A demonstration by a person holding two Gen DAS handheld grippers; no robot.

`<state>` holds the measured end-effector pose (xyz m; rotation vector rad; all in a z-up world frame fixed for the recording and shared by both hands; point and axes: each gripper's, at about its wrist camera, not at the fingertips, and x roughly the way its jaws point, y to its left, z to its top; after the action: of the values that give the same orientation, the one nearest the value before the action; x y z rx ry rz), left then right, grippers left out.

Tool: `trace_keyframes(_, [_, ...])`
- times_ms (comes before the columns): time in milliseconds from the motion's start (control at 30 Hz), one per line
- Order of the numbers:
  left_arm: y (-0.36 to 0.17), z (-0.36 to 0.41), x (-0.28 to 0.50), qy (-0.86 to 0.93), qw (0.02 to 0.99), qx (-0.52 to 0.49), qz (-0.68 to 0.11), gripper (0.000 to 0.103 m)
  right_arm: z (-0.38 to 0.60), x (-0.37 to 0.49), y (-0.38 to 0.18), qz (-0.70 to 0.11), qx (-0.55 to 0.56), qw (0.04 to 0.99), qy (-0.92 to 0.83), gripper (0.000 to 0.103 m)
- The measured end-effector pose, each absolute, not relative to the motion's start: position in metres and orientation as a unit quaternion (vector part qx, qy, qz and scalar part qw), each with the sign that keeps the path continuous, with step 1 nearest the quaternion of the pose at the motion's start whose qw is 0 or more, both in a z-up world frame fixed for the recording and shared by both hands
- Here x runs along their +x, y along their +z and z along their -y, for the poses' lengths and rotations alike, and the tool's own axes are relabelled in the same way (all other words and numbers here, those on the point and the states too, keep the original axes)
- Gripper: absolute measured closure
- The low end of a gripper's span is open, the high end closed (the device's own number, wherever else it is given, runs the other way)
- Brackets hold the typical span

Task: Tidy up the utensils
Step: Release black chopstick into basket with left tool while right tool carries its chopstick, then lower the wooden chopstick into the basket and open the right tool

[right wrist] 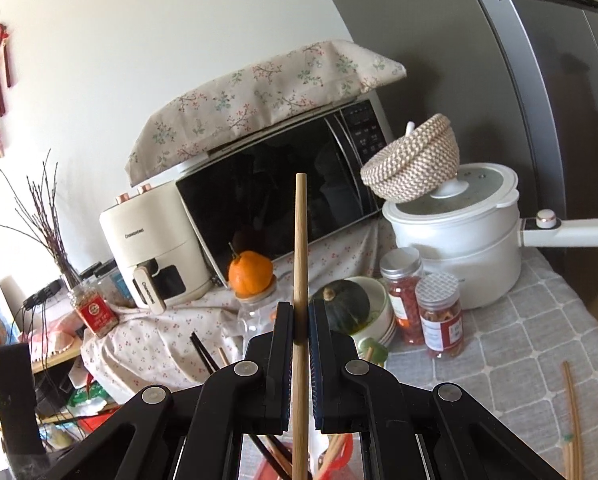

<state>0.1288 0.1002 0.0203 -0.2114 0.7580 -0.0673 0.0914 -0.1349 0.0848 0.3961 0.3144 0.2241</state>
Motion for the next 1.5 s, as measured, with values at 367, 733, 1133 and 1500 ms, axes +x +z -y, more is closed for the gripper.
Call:
trace_keyframes(367, [-0.009, -0.123, 0.121, -0.026, 0.903, -0.059, -0.424, 0.038, 0.100, 0.117, 0.061, -0.135, 0.196, 0.970, 0.055, 0.097])
trace_keyframes(733, [-0.012, -0.126, 0.122, -0.024, 0.901, -0.068, -0.429, 0.038, 0.067, 0.126, 0.024, -0.160, 0.167, 0.972, 0.043, 0.094])
trace_keyframes(1133, [-0.014, -0.112, 0.115, -0.053, 0.890, -0.086, -0.445, 0.032, 0.119, 0.101, 0.051, -0.183, 0.164, 0.968, 0.058, 0.068])
trace_keyframes(1500, [-0.021, -0.050, 0.093, -0.091, 0.877, -0.046, -0.470, 0.019, 0.206, 0.074, 0.043, -0.308, 0.145, 0.940, 0.036, 0.034])
